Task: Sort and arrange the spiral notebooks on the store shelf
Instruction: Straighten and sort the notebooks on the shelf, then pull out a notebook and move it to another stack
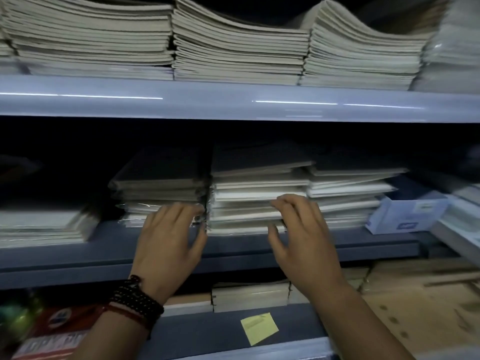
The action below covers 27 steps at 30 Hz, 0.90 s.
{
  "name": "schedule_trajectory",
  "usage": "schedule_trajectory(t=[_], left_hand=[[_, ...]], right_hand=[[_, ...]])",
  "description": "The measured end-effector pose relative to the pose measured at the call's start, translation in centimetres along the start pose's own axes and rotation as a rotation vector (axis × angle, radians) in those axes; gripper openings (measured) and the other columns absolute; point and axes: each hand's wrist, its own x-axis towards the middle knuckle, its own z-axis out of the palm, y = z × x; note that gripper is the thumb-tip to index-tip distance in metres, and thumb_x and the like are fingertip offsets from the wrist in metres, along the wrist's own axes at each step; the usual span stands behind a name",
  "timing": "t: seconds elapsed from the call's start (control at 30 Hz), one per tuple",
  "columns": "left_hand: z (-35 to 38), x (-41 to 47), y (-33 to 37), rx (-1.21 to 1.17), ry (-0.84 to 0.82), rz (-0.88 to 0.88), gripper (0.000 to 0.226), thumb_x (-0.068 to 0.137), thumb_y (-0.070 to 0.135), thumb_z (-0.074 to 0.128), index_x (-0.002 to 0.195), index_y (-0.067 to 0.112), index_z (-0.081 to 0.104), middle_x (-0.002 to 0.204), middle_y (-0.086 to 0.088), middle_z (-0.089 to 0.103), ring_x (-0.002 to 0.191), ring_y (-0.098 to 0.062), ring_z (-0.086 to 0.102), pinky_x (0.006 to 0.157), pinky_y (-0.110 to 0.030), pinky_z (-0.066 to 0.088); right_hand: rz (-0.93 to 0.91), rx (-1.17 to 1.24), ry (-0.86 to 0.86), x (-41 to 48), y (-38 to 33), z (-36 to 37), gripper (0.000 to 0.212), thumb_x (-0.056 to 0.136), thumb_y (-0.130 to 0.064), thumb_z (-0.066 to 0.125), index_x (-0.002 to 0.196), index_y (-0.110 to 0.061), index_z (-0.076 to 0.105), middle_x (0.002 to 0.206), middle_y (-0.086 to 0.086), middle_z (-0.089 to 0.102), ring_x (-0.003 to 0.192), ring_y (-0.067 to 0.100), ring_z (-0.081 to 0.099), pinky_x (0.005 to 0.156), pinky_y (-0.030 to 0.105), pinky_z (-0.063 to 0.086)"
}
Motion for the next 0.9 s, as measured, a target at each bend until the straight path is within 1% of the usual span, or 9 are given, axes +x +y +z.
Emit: schedule_trajectory(t=[0.13,0.23,0.4,0.53,0.67,0.73,0.8,0.87,0.9], left_hand=[[-1.1,2.0,1.5,0.026,0.081,0.057,0.026,0.092,0.032,0.057,0.113,0.020,0.065,0.101,0.005,0.064,0.093,-0.021,0.059,0.083,-0.036,0.042],[-1.9,3.4,2.3,0.039,0.123,0.087,0.020,0.091,0.023,0.065,0.111,0.019,0.065,0.099,0.004,0.063,0.091,-0.022,0.058,0.082,-0.036,0.039],[-2.5,5.4,3.4,0.057,0.200,0.118,0.022,0.088,0.019,0.069,0.110,0.016,0.066,0.095,0.000,0.061,0.087,-0.025,0.056,0.081,-0.037,0.038],[-2.1,7.2,4.0,0.134,0.141,0.104,0.027,0.086,0.023,0.070,0.111,0.014,0.065,0.082,-0.005,0.058,0.075,-0.031,0.057,0.073,-0.040,0.044],[-1.6,8.7,4.5,0.141,0.061,0.070,0.014,0.091,0.024,0.066,0.098,0.013,0.070,0.068,0.001,0.043,0.063,-0.033,0.059,0.060,-0.033,0.035],[-1.4,9.0,4.2,0.122,0.090,0.110,0.010,0.084,0.016,0.074,0.093,0.011,0.073,0.063,-0.001,0.045,0.055,-0.033,0.058,0.051,-0.031,0.035],[-1.3,8.9,3.8,0.095,0.140,0.162,0.017,0.078,0.010,0.078,0.095,0.013,0.074,0.067,-0.006,0.055,0.052,-0.032,0.057,0.048,-0.030,0.038],[-1.5,8.0,3.3,0.010,0.186,0.222,0.017,0.080,0.008,0.075,0.097,0.013,0.075,0.079,-0.005,0.059,0.061,-0.027,0.057,0.052,-0.030,0.041],[-1.6,7.3,2.9,-0.055,0.201,0.252,0.015,0.082,0.008,0.072,0.097,0.012,0.075,0.085,-0.004,0.059,0.068,-0.024,0.058,0.054,-0.033,0.046]], right_hand=[[-0.028,-0.028,0.053,1.5,0.9,-0.8,0.033,0.093,-0.019,0.063,0.126,-0.014,0.061,0.126,0.000,0.053,0.117,0.021,0.050,0.090,0.039,0.050],[-0.046,-0.045,0.106,2.5,1.4,-1.5,0.031,0.093,-0.019,0.064,0.123,-0.012,0.062,0.124,0.002,0.055,0.115,0.024,0.051,0.089,0.040,0.051],[-0.073,-0.065,0.190,4.1,2.3,-2.5,0.031,0.093,-0.017,0.064,0.123,-0.009,0.063,0.120,0.006,0.056,0.112,0.026,0.051,0.088,0.038,0.050],[-0.041,-0.142,0.244,5.8,2.6,-2.3,0.033,0.091,-0.015,0.066,0.123,-0.008,0.063,0.111,0.010,0.055,0.104,0.030,0.049,0.080,0.039,0.049],[-0.018,-0.256,0.296,6.9,2.9,-1.2,0.020,0.090,-0.009,0.064,0.109,-0.007,0.070,0.091,0.013,0.053,0.093,0.031,0.042,0.071,0.042,0.045],[0.016,-0.231,0.316,7.2,3.1,-0.6,0.014,0.090,-0.007,0.065,0.102,-0.006,0.073,0.086,0.011,0.051,0.090,0.030,0.040,0.068,0.040,0.043],[0.015,-0.182,0.349,6.9,3.0,-0.4,0.014,0.091,-0.009,0.066,0.101,-0.009,0.075,0.090,0.009,0.053,0.090,0.029,0.041,0.068,0.038,0.042],[-0.009,-0.075,0.381,5.7,2.2,-0.8,0.016,0.090,-0.013,0.064,0.102,-0.014,0.074,0.098,0.006,0.054,0.092,0.024,0.044,0.072,0.032,0.043],[0.021,0.065,0.402,5.0,1.6,-1.2,0.018,0.088,-0.014,0.062,0.101,-0.016,0.073,0.104,0.005,0.053,0.093,0.021,0.046,0.075,0.024,0.042]])
